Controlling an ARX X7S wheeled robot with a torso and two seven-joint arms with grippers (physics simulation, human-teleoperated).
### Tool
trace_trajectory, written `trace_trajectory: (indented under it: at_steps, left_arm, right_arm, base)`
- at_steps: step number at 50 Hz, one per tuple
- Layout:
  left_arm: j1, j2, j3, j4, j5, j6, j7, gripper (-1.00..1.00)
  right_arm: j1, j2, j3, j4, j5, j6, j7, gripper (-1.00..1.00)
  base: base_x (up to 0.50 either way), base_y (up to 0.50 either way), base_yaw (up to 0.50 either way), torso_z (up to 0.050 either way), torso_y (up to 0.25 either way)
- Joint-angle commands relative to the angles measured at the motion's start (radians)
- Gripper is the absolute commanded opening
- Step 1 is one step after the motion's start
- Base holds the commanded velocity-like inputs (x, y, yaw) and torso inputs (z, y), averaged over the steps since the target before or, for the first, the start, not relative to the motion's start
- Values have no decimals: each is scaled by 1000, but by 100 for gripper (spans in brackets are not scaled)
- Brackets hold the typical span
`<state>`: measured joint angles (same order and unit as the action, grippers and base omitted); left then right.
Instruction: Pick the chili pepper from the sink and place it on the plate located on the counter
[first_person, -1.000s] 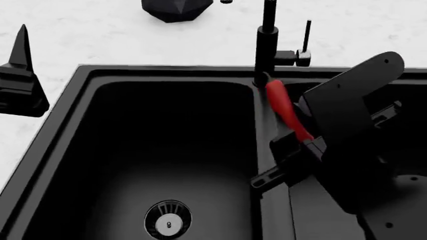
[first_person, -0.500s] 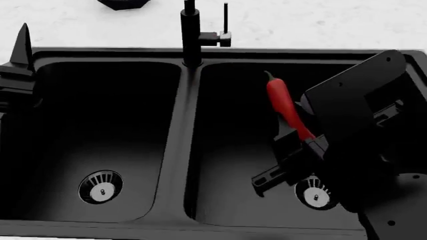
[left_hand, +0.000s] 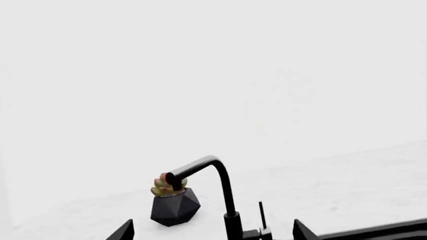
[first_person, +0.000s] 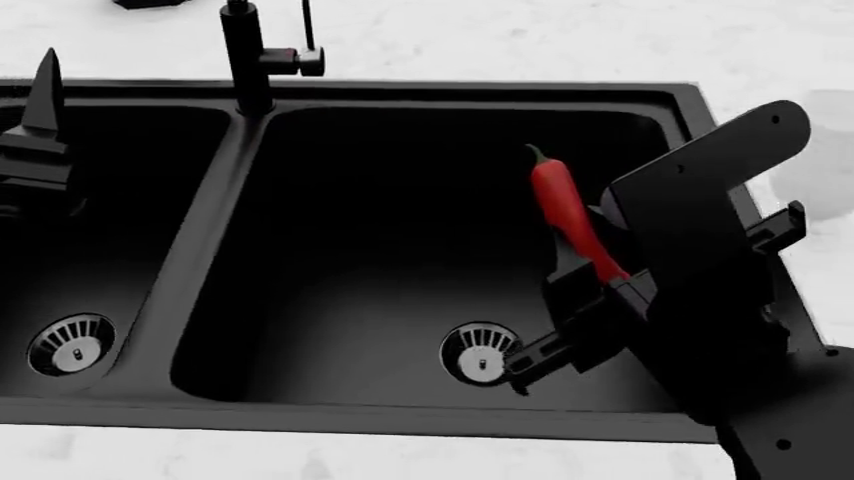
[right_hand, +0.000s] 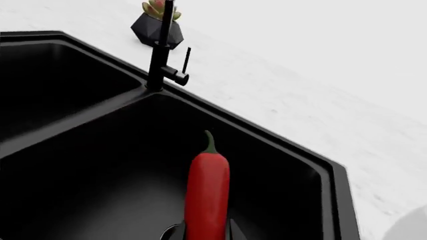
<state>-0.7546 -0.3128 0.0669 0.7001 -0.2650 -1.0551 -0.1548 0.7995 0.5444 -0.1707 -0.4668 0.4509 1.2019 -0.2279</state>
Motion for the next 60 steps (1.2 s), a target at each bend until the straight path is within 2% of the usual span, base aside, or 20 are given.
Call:
trace_trajectory:
  at_steps: [1, 50, 60]
  left_arm:
    - [-2, -2, 2, 2, -4, -1, -4, 100]
    - [-7, 1, -7, -4, -24, -20, -28, 100]
    - [-17, 8, -12, -14, -36, -28, -28, 100]
  right_arm:
    - [5, 3, -3, -4, 0, 4, -5, -100]
    - [8, 16, -14, 8, 13, -11, -7, -100]
    - [17, 14, -10, -2, 12, 7, 12, -100]
  base:
    - [-59, -500, 0, 0, 0]
    - [-6, -500, 0, 0, 0]
    - [0, 0, 0, 0, 0]
